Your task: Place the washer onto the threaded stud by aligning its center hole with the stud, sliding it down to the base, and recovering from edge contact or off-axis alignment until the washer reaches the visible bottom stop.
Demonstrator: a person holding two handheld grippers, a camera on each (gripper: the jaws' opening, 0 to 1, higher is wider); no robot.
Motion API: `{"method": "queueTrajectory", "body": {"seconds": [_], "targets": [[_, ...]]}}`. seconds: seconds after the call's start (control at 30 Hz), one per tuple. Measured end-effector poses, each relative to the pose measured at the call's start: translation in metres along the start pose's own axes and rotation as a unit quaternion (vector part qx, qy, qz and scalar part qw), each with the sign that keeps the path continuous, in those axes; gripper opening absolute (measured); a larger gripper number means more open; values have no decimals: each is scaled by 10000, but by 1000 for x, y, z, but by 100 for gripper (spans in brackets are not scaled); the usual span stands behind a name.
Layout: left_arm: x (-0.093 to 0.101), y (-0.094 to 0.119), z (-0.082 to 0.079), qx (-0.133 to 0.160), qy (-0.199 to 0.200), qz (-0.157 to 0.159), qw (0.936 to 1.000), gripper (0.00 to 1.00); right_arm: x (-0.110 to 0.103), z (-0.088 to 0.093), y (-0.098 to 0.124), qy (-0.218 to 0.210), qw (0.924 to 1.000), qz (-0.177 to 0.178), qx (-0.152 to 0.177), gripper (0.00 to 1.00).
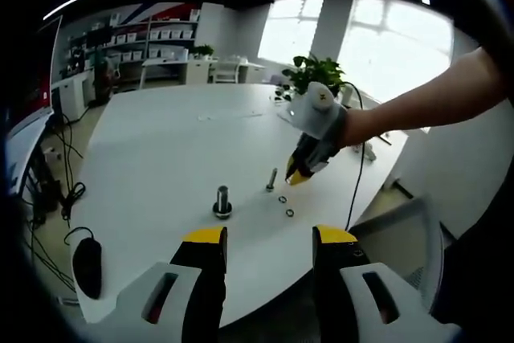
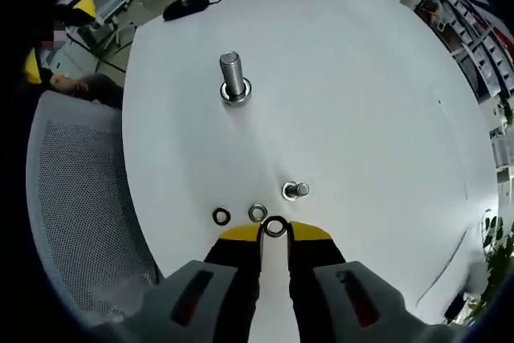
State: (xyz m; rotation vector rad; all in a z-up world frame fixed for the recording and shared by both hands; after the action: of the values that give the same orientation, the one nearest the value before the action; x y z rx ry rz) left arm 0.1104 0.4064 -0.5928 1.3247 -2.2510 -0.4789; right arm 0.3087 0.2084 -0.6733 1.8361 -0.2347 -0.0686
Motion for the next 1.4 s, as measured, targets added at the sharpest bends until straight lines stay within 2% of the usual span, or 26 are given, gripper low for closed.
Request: {"method": "queueTrajectory", "body": {"seconds": [0.3,0.57,0.77,1.4], "targets": [[0,0,-1,10,-15,5,10000,41,9,-11,5,35,9999,104,116,13],[-1,1,0,6,-2,2,10000,41,8,-22,8,143,9996,142,194,13],[-1,0,0,-5,-1,13,10000,41,11,-23,3,215,9995,193,107,13],[-2,1,6,-32,62,-8,10000,41,15,-26,-16,236,9996,23,-141,14]]}}
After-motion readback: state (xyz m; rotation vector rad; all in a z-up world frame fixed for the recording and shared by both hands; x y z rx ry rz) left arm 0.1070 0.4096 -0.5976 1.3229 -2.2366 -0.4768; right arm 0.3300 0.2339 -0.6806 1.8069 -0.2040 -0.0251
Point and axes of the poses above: the point that each gripper's makers call its tool centre point, and the gripper's own axes: y roughly backward along the fingers, x roughly to its right, z roughly out of its underside, the point moved 8 cm from there along y, roughly backward along the fingers
